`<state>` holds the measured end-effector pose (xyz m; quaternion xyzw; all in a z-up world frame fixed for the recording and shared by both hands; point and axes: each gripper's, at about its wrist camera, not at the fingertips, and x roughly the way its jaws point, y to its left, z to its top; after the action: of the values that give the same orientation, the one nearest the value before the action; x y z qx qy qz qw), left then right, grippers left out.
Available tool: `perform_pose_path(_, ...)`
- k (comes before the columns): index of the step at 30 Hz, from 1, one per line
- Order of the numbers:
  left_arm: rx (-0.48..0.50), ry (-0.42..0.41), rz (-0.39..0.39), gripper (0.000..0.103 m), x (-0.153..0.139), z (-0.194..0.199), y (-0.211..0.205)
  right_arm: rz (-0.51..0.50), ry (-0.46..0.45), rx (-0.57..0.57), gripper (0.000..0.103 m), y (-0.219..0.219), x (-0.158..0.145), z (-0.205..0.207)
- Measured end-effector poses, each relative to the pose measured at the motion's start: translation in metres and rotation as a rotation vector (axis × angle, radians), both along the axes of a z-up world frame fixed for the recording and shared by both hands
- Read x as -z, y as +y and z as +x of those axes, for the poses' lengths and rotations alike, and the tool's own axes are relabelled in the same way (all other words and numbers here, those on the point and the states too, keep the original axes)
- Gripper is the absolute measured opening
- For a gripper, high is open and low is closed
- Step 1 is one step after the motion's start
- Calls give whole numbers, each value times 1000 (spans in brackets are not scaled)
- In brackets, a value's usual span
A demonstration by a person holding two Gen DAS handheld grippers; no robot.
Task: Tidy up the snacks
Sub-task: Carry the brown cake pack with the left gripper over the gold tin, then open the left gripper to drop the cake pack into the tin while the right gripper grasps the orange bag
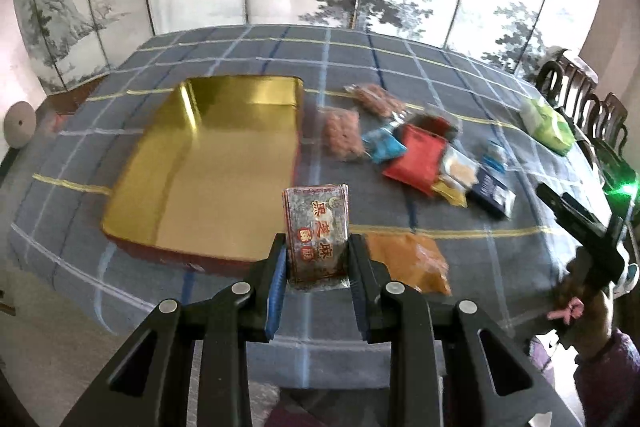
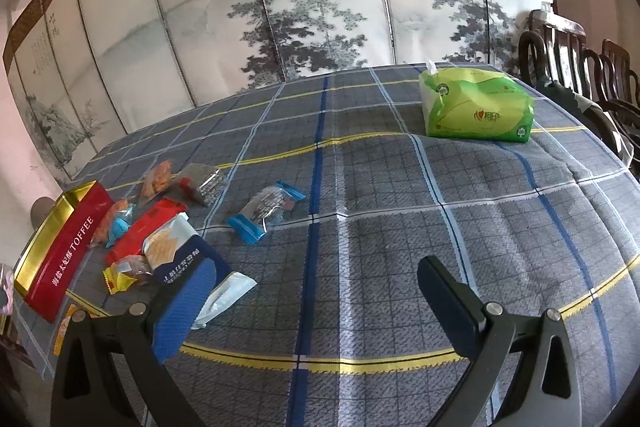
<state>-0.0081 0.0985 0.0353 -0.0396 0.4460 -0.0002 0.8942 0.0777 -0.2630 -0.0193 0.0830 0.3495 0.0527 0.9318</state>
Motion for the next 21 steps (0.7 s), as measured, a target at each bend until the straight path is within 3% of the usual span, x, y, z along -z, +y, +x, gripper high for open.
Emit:
perform_pose_path(6, -5, -2, 54, 25, -3, 27, 25, -40, -10, -139, 103, 30, -9, -10)
perform_pose_path(11, -4, 31, 56, 25, -2, 65, 56, -40, -9, -431, 103, 80, -30, -30)
perform_pose_path(13, -8, 53, 96, 25, 3, 82, 63, -55, -7, -551, 103, 102, -37, -36)
perform_pose_path(17, 5, 97, 102, 25, 16, 106, 73, -147, 29, -770, 103, 152, -37, -43)
perform_pose_path(21, 13, 130, 88, 25, 25, 122, 82, -228, 59, -904, 103, 186, -28, -46)
